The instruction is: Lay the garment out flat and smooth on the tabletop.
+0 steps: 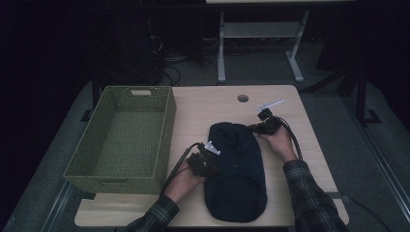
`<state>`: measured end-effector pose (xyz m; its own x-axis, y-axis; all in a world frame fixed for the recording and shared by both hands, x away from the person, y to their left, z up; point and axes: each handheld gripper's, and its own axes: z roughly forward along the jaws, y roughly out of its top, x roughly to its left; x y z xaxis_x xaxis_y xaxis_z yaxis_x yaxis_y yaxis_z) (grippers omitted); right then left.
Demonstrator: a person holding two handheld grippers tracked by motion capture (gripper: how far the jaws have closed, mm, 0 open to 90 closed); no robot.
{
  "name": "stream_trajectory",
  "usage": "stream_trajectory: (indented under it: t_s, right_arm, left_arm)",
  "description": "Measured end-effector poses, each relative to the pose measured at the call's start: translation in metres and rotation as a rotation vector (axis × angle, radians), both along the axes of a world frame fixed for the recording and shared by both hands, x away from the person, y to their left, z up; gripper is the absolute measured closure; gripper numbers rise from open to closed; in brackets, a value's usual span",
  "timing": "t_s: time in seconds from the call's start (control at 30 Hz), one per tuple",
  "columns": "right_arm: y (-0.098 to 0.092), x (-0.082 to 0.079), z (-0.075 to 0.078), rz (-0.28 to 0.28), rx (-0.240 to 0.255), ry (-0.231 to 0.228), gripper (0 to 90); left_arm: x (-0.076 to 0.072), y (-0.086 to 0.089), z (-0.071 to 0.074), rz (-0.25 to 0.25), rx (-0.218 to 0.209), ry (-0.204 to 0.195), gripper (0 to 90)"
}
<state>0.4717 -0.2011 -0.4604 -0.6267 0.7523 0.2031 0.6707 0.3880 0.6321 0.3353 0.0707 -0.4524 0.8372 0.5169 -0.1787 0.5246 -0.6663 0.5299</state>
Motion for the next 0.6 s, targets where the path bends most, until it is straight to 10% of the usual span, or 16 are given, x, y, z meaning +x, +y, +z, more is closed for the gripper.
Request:
stream_trajectory:
  t_s: [0.3,0.6]
  right_arm:
    - [-0.006,0.001,0.015,-0.033,-0.063,-0.107,86.9]
    - [-0.003,0.016,0.002,-0.055,-0.095,-0.076,86.0]
  left_arm:
    - [0.001,0.001,0.000,-0.004,0.005,0.003,90.0]
    - [0.000,0.000,0.000,-0.006,0.002,-0.001,90.0]
